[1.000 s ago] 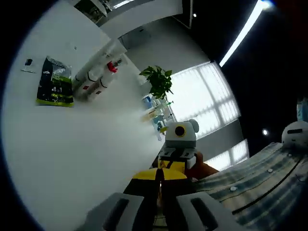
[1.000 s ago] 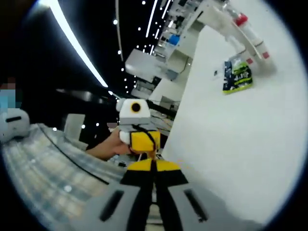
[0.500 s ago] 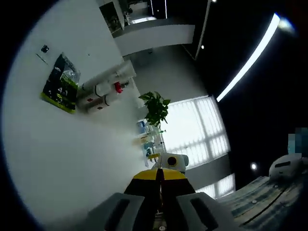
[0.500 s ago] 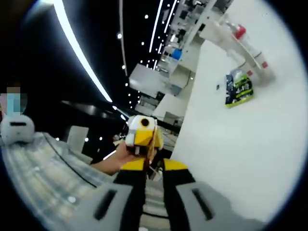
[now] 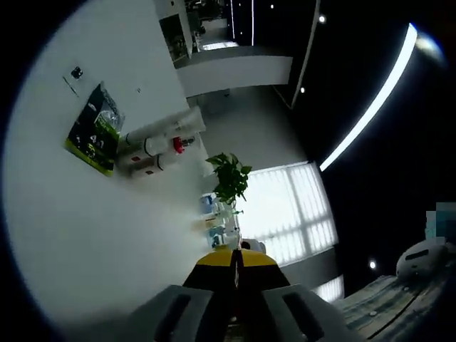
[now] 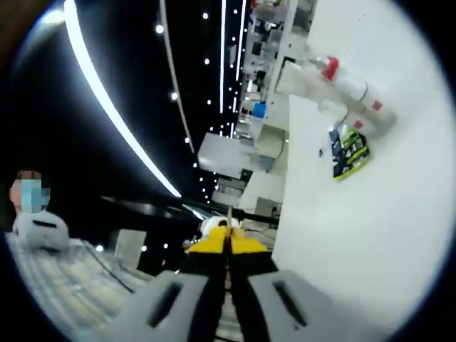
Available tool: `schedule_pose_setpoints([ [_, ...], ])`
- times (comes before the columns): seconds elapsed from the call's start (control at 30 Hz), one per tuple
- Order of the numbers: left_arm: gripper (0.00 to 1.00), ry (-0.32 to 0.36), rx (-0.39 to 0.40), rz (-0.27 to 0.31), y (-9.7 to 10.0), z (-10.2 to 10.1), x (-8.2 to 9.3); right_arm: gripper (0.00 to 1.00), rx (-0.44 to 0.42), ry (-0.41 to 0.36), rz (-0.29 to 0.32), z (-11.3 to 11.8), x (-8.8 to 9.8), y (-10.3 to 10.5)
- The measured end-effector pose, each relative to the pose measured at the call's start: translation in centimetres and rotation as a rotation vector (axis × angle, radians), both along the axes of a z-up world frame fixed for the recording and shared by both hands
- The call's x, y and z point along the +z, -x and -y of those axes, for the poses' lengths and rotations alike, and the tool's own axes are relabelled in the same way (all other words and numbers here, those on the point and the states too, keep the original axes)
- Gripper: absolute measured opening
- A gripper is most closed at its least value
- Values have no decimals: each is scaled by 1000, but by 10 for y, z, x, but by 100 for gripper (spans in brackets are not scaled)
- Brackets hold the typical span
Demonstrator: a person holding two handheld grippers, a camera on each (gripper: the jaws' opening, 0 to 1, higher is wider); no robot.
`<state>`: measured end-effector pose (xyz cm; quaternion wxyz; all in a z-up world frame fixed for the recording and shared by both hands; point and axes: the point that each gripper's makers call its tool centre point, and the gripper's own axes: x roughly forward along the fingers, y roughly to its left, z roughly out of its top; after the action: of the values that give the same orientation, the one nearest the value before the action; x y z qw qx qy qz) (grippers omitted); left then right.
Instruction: Arrange the skincare products in the storage area until every visible bottle or jar stands upright without overlapping.
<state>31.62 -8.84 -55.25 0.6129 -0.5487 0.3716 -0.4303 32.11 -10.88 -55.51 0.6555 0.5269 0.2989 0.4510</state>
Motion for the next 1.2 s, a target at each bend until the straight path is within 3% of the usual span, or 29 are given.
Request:
schedule_pose_setpoints([
  [0.2,12,-25,-8,16,-2,-1,0,0,10,-17,-5,-10,5,-7],
  [0.33,2,-26,0,31,-3,-8,2,0,33,-5,8,-23,7,-8],
  [0.5,1,-35,26,74,-5,-16,5,0,38,-19,1,-29,9,-10],
  [0.6,1,2,51,51,-7,-18,8,1,39,-20,17,-29,12,-9],
  [0.77,1,2,55,51,-8,-13,6,4,34,51,63,-25,9,-6],
  [1.07,2,6,41,11,-7,4,3,0,40,78,32,-13,5,1],
  [1.2,4,-5,60,34,-11,3,6,0,49,77,32,-11,6,4],
])
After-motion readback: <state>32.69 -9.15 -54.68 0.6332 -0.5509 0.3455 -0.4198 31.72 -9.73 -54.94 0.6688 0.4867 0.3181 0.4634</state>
